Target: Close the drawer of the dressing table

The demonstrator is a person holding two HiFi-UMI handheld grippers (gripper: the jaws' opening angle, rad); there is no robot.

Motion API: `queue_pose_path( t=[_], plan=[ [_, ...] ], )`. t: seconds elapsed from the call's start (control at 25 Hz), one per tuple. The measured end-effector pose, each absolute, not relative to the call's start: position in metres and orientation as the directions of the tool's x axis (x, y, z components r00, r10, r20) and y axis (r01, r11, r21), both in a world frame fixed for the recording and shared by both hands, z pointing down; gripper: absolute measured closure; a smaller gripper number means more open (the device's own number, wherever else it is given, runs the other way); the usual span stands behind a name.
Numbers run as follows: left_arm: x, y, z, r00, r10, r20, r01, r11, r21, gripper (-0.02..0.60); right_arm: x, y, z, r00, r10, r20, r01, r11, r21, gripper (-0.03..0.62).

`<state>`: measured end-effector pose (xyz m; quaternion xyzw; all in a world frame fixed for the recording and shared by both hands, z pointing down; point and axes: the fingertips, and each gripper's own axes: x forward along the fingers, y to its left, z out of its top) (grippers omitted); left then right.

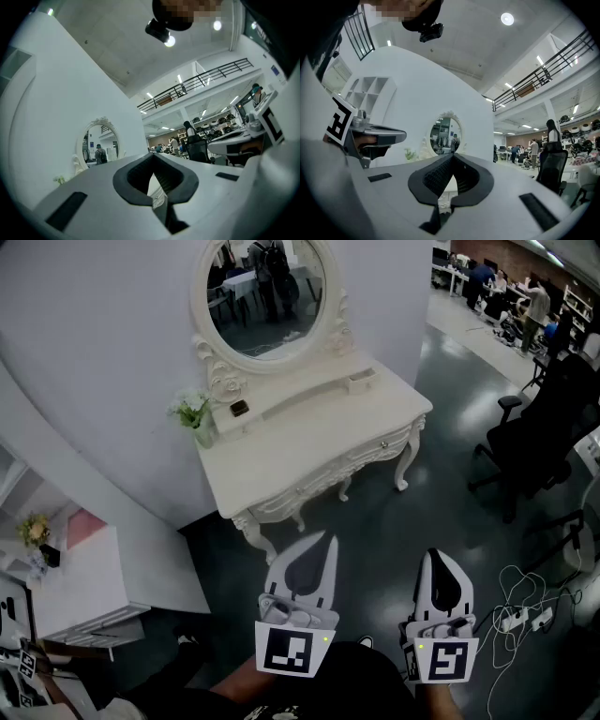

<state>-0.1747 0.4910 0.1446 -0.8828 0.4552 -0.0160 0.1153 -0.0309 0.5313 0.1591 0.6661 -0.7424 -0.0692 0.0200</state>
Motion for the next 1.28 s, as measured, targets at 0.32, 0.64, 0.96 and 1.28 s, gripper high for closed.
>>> queue_pose_path(
  t=[0.32, 0.64, 0.96, 1.28],
  plan=[
    [-0.163, 0.488, 0.147, 0.589, -0.805, -0.068, -0.797, -0.564, -0.215, 0.58, -0.023, 0.531, 0.162, -0.126, -0.989, -0.079, -0.986, 0.116, 0.118, 0.597],
    [-0.146, 0.5, 0.153, 0.594, -0.803, -0.049, -0.791, -0.572, -0.216, 0.58, -0.002, 0.547, 0.167, -0.138, -0.985, -0.102, -0.988, 0.129, 0.09, 0.595],
    [-0.113, 0.514, 0.16, 0.569, -0.822, -0.037, -0.811, -0.552, -0.195, 0.581, 0.033, 0.564, 0.179, -0.164, -0.985, -0.059, -0.982, 0.158, 0.102, 0.595],
    [-0.084, 0.537, 0.177, 0.558, -0.83, 0.002, -0.814, -0.547, -0.195, 0.581, 0.064, 0.574, 0.191, -0.2, -0.979, -0.041, -0.977, 0.195, 0.089, 0.595]
  ],
)
